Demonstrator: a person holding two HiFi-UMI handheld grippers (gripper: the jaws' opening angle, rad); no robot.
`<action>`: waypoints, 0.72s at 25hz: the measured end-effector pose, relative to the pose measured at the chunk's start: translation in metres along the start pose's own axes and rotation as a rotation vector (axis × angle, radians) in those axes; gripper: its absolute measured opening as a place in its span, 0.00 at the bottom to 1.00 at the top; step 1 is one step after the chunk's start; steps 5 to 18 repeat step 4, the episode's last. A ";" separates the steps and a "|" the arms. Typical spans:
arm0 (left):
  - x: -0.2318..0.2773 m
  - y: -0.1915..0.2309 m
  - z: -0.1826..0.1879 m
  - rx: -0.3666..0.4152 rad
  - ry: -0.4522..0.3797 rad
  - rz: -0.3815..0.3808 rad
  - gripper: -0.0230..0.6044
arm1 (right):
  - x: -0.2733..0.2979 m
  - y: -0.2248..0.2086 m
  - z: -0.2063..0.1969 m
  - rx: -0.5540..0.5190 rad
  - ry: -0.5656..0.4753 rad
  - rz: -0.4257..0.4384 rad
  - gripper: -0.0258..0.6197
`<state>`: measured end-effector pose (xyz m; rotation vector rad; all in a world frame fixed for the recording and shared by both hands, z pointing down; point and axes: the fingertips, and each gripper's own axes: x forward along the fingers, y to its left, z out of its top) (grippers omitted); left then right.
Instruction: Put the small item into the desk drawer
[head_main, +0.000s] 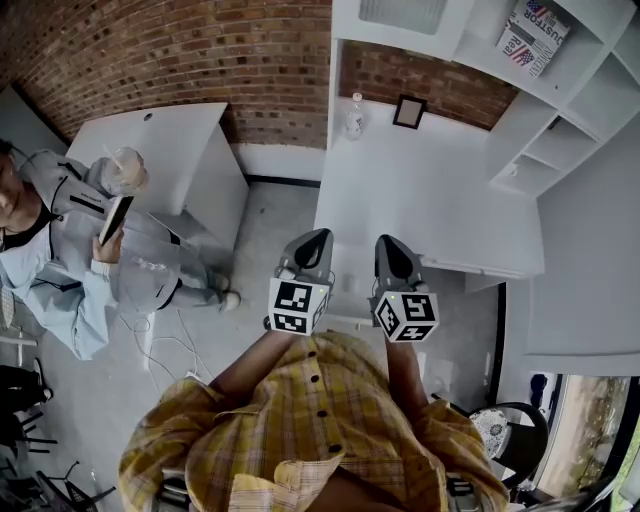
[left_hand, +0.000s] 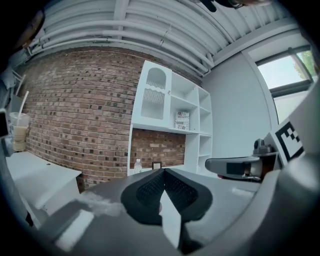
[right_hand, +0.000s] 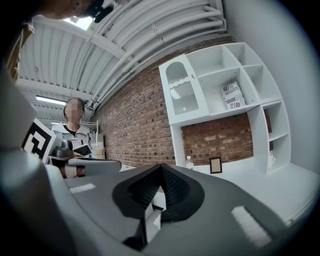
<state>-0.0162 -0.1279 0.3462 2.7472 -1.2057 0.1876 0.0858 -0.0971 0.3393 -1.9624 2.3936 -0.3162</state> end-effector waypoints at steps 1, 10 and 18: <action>0.000 -0.001 0.000 -0.002 0.000 0.002 0.04 | -0.001 -0.002 0.000 0.000 0.001 0.001 0.04; 0.002 -0.005 -0.001 -0.006 0.001 0.010 0.04 | -0.005 -0.008 0.001 0.001 0.003 0.002 0.04; 0.002 -0.005 -0.001 -0.006 0.001 0.010 0.04 | -0.005 -0.008 0.001 0.001 0.003 0.002 0.04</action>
